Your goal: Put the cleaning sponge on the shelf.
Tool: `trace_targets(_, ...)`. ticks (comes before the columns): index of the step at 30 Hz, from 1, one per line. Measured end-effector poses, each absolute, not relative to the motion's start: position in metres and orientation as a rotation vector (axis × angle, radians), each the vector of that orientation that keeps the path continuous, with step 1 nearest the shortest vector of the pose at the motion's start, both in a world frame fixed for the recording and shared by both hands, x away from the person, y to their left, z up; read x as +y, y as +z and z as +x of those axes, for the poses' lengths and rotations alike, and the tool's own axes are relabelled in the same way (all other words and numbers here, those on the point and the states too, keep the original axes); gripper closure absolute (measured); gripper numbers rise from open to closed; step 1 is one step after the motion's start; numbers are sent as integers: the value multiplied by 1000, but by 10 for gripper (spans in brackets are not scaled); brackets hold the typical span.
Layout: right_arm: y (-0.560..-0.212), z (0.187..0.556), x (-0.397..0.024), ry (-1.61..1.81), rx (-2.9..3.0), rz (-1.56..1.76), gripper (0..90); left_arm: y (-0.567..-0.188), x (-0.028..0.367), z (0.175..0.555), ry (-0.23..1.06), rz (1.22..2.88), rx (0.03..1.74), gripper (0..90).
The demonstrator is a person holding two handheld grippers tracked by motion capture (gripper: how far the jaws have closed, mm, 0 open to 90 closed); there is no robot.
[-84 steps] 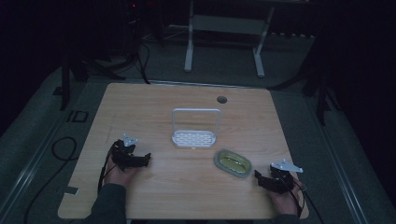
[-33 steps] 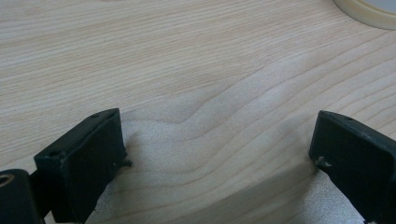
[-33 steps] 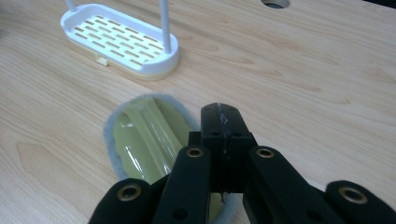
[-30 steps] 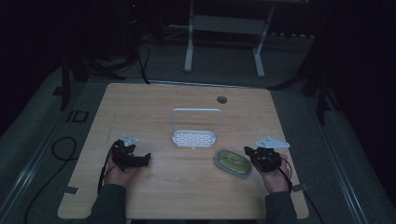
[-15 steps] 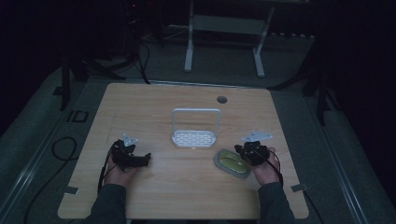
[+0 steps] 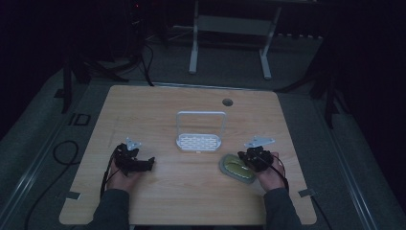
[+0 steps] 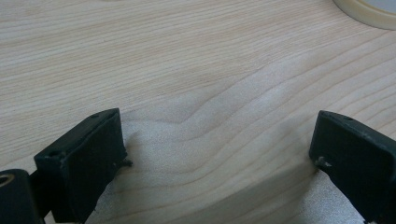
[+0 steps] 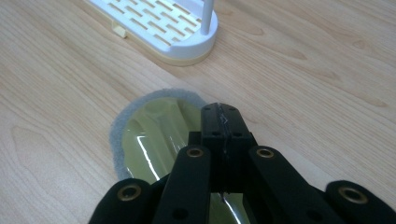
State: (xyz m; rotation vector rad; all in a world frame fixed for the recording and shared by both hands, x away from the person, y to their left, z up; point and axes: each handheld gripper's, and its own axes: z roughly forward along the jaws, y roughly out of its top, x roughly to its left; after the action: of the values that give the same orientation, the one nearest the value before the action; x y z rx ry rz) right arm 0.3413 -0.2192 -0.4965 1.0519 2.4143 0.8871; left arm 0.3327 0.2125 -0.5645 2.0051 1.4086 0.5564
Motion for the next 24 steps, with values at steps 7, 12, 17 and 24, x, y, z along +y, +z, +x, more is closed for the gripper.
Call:
trace_targets(7, -501, 334, -219, 879, 2434, 1051, 900, -565, 212, 333, 556, 2005, 1409, 33)
trace_targets(12, -501, 330, -221, 874, 2445, 1047, 900, -565, 212, 333, 556, 2005, 1409, 34)
trace_targets(17, -499, 323, -223, 866, 2454, 1035, 898, -565, 212, 333, 556, 2005, 1409, 34)
trace_targets(24, -485, 319, -228, 873, 2442, 1022, 844, -565, 212, 333, 556, 2005, 1409, 33)
